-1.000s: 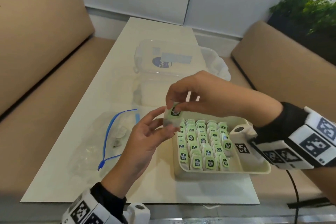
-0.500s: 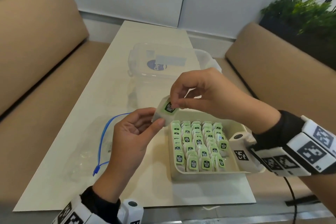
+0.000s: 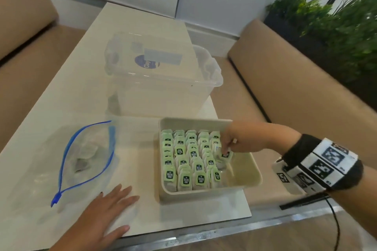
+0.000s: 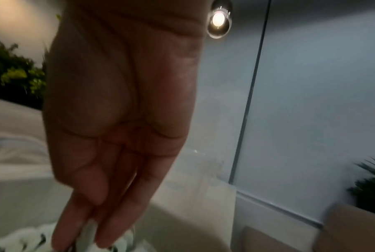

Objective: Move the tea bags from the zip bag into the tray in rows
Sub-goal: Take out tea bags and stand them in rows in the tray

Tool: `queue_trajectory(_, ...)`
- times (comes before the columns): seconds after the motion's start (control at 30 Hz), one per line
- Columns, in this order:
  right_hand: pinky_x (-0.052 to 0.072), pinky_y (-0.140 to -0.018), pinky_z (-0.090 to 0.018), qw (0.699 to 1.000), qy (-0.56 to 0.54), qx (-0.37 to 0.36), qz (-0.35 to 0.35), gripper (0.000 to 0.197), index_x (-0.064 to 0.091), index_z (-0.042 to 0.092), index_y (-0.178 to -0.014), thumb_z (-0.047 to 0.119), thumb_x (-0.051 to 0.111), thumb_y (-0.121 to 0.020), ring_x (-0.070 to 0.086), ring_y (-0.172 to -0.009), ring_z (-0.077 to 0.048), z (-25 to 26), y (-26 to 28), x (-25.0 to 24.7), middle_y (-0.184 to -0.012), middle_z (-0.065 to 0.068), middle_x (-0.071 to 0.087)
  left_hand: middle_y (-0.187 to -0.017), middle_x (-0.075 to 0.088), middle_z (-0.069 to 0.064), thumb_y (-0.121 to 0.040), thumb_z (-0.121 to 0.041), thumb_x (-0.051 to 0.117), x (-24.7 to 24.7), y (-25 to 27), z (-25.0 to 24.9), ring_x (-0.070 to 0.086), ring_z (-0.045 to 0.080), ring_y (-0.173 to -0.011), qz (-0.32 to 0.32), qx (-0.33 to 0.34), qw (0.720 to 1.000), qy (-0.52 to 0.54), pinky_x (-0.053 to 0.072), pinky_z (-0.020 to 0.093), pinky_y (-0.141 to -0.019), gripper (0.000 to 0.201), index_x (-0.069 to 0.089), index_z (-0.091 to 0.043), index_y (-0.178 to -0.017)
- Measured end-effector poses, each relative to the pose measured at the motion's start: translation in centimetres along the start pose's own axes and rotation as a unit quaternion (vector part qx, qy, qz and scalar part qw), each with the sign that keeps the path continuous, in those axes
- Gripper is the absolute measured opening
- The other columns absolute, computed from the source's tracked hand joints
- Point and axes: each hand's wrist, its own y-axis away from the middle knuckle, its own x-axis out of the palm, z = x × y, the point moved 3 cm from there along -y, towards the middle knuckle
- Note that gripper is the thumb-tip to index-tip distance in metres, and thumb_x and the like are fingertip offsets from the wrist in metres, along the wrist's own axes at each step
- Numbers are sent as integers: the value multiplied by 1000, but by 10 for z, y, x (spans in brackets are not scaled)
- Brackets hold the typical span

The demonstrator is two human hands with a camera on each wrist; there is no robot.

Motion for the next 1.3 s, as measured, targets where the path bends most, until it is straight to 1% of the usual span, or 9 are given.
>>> queue_trajectory(0.07, 47, -95, -27, 998, 31, 13, 58, 27, 70, 21, -109, 16, 48, -94, 61, -100, -10, -6, -7, 15, -113, 8, 68, -159, 13, -16, -84, -76, 30, 16, -4, 11, -6, 2, -146, 34, -15, 993, -109, 20, 41, -110, 65, 29, -47, -143)
queue_trajectory(0.1, 47, -94, -27, 996, 44, 17, 75, 29, 69, 21, -110, 15, 46, -95, 61, -99, -11, -8, -10, 22, -113, 7, 68, -160, 9, -10, -85, -75, 30, 19, -5, 12, -6, 7, -147, 34, -13, 991, -128, 5, 36, -115, 65, 35, -42, -141)
queue_trajectory(0.17, 48, -91, -25, 993, 58, 22, 102, 32, 69, 21, -111, 11, 43, -96, 61, -98, -13, -13, -17, 31, -115, 5, 67, -161, 3, -10, -85, -74, 29, 20, -4, 10, -6, 9, -147, 36, 5, 989, -143, -7, 26, -114, 65, 42, -37, -137)
queue_trajectory(0.4, 43, -76, -22, 984, 85, 40, 148, 36, 68, 17, -113, 0, 43, -93, 48, -82, -13, -19, -37, 45, -117, -2, 63, -160, 6, -12, -84, -76, 32, 24, -8, 11, -4, 8, -147, -18, -2, 982, -186, -6, 25, -114, 68, 41, -38, -140)
queue_trajectory(0.67, 37, -83, -21, 986, 84, 29, 141, 42, 63, 19, -122, 1, 36, -95, 55, -110, -22, -22, -47, 42, -126, -2, 59, -160, 9, -11, -85, -75, 33, 24, -4, 10, -2, 8, -147, -39, 6, 981, -192, -2, 24, -114, 68, 44, -37, -139)
queue_trajectory(1.07, 42, -100, -30, 993, 50, 40, 97, 47, 63, 28, -119, 0, 38, -90, 53, -114, -19, -28, -45, 41, -129, 2, 55, -158, 20, -10, -90, -68, 31, 18, 3, 6, 5, 7, -147, -54, 3, 989, -135, 3, 20, -113, 61, 32, -40, -145)
queue_trajectory(1.17, 38, -89, -19, 999, 38, -4, 23, 43, 64, 27, -116, 2, 42, -89, 51, -106, -12, -3, -38, 7, -128, 3, 52, -142, 44, -20, -95, -55, 40, -4, 17, -21, 40, -3, -131, -174, 62, 983, 14, 30, 13, -105, 40, 50, -44, -132)
queue_trajectory(1.23, 39, -77, -12, 997, 4, -64, -47, 37, 65, 25, -113, 5, 47, -87, 52, -93, -7, 34, -37, -19, -116, 4, 56, -121, 56, -23, -96, -43, 45, -36, 32, -44, 59, -5, -107, -310, 94, 943, 74, 44, 10, -87, 26, 66, -36, -109)
queue_trajectory(1.3, 44, -76, -11, 986, -66, -126, -83, 34, 64, 24, -114, 8, 51, -87, 58, -93, -7, 85, -39, -39, -109, 6, 57, -108, 57, -18, -91, -35, 52, -67, 49, -57, 60, -3, -100, -429, 81, 895, 85, 43, 9, -86, 22, 70, -25, -99)
